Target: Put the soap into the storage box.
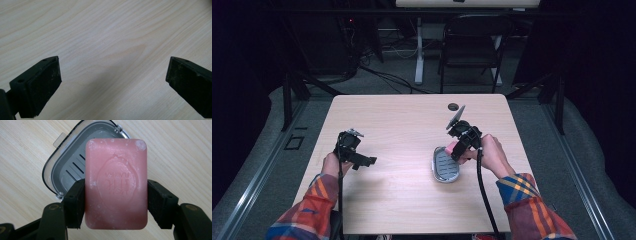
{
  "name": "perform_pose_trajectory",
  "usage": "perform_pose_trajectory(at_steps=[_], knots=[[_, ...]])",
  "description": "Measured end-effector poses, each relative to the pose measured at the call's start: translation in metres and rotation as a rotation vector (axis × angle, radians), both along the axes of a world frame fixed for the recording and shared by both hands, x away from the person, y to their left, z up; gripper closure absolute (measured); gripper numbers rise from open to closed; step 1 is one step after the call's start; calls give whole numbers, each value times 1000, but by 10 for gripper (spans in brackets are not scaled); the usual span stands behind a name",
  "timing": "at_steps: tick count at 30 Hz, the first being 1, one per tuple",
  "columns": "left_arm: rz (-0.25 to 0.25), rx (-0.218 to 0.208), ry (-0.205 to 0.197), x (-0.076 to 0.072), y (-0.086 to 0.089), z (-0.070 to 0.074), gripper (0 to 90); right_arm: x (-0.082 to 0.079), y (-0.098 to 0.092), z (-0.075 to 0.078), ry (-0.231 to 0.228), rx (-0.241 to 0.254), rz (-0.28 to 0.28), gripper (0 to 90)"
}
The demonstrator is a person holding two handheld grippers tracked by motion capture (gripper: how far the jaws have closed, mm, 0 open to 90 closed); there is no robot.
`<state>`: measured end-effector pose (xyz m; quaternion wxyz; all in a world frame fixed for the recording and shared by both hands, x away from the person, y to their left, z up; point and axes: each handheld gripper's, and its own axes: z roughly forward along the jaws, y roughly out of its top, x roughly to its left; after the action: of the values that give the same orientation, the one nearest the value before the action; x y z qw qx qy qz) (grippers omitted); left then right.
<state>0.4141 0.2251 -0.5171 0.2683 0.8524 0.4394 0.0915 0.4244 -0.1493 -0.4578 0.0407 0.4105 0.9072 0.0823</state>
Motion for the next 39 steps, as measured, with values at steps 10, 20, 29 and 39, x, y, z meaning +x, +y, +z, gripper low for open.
perform_pose_trajectory(at_steps=[10, 20, 29, 39], knots=[[-9, 5, -2, -1, -2, 0, 0, 1, 11, -5, 8, -29, 5, 373], [-10, 12, -1, 0, -3, 0, 0, 4, 14, -9, 15, -50, -11, 372], [-15, 9, 6, 0, -4, -1, 0, 5, 19, -12, 22, -50, -40, 372], [-23, 13, 6, 0, -5, -1, 0, 6, 30, -19, 28, -90, -53, 371]])
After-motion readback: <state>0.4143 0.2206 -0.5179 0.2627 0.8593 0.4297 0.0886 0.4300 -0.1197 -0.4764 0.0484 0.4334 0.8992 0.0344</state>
